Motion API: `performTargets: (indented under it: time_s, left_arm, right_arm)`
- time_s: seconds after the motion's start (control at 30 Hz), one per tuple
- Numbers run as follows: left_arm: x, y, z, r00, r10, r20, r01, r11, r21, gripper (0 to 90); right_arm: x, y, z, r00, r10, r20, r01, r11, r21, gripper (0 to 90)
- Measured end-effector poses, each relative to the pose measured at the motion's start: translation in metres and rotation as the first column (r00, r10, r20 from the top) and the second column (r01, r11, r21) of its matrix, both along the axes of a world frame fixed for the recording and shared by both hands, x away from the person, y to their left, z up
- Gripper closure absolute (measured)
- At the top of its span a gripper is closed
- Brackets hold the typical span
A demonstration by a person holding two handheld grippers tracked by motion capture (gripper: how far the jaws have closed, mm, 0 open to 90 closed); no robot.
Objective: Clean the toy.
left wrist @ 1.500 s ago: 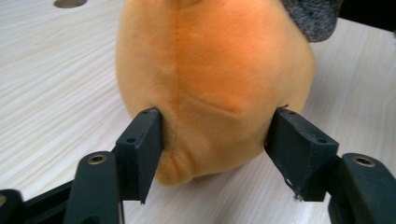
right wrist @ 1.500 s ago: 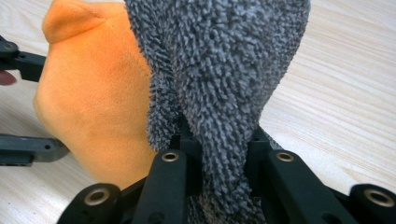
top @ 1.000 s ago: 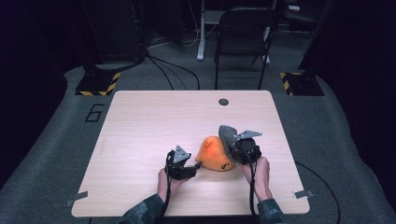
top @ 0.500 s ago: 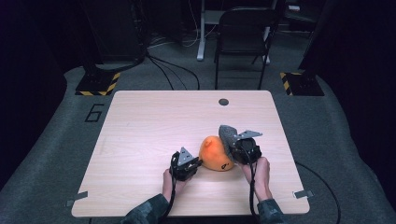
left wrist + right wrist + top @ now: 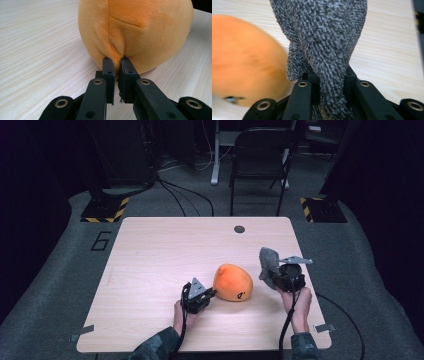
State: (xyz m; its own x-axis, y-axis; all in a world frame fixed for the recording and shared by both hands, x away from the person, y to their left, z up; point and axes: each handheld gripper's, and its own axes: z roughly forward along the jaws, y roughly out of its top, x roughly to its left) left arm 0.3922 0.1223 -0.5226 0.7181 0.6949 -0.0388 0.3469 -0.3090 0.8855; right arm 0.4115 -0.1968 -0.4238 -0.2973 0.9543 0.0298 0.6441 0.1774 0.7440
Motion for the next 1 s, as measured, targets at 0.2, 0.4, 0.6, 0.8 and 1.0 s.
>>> performTargets:
  time_s: [0.2,0.4,0.6,0.8,1.0]
  left_arm:
    - [-0.001,-0.001,0.002,0.9996,0.005,0.028,-0.005,1.0000,-0.002,84.7]
    - [0.001,-0.006,0.011,0.9979,-0.003,0.064,0.004,1.0000,-0.006,84.9]
    - [0.005,-0.014,0.023,0.9940,-0.007,0.109,0.009,0.9999,-0.014,85.2]
    - [0.011,-0.029,0.069,0.9785,-0.048,0.200,0.054,0.9983,-0.023,85.4]
    - [0.004,-0.030,0.109,0.9479,-0.127,0.292,0.109,0.9911,0.075,85.3]
  right_arm:
    - [0.005,-0.017,-0.011,0.9980,-0.044,-0.044,0.045,0.999,0.020,75.5]
    - [0.007,-0.018,-0.015,0.9976,-0.047,-0.051,0.048,0.999,0.009,75.3]
    - [0.010,-0.029,-0.027,0.9916,-0.090,-0.092,0.093,0.995,0.024,75.3]
    - [0.013,-0.038,-0.036,0.9859,-0.118,-0.119,0.122,0.992,0.027,75.3]
    - [0.013,-0.040,-0.038,0.9861,-0.114,-0.121,0.118,0.993,0.024,75.3]
